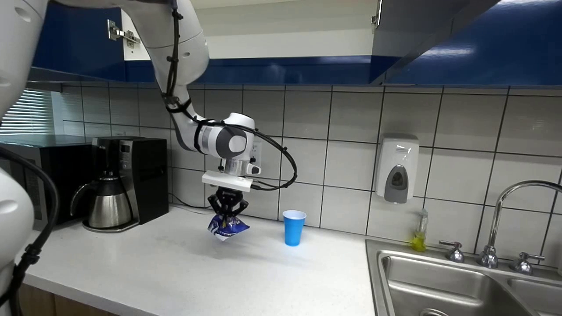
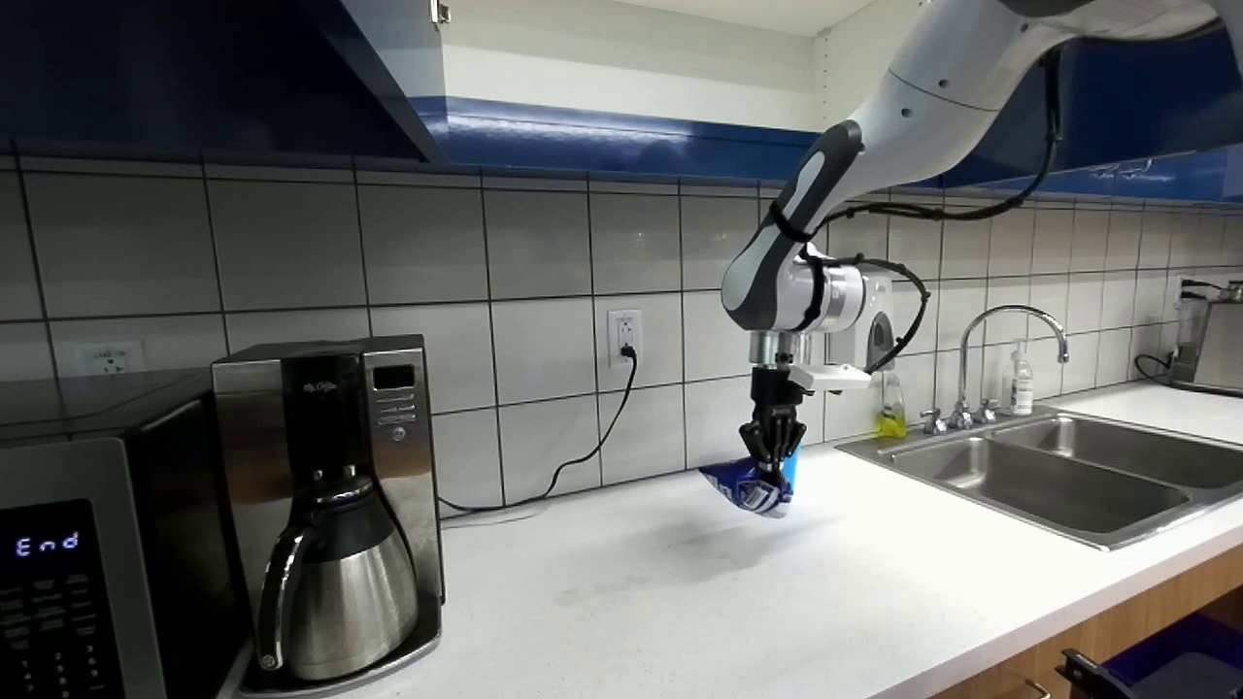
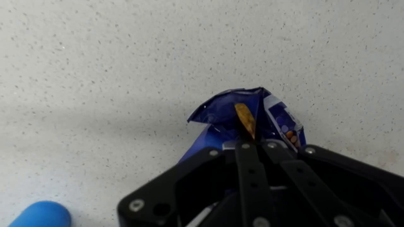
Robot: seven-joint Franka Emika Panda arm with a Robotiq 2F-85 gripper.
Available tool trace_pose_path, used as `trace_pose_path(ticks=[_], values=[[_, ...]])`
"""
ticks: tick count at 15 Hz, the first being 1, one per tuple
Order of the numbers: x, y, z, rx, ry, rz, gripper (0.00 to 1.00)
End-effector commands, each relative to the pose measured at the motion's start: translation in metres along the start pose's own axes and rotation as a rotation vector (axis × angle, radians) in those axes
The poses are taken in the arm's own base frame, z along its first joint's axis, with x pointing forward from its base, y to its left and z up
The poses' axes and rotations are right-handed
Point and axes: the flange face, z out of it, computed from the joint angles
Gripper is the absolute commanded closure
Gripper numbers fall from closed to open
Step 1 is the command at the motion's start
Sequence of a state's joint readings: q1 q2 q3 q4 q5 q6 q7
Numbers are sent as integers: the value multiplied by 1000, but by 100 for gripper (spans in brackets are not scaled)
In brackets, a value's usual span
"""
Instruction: Put the blue snack packet in the top cabinet
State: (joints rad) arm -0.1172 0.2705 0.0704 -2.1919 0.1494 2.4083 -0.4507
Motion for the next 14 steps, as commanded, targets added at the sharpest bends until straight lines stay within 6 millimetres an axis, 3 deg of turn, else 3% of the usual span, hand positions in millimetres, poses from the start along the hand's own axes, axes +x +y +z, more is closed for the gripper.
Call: trace_pose_path(ticks=[1, 14], values=[[-39, 1, -23, 8, -6, 11, 100], [-144, 1, -55, 16, -68, 84, 100]])
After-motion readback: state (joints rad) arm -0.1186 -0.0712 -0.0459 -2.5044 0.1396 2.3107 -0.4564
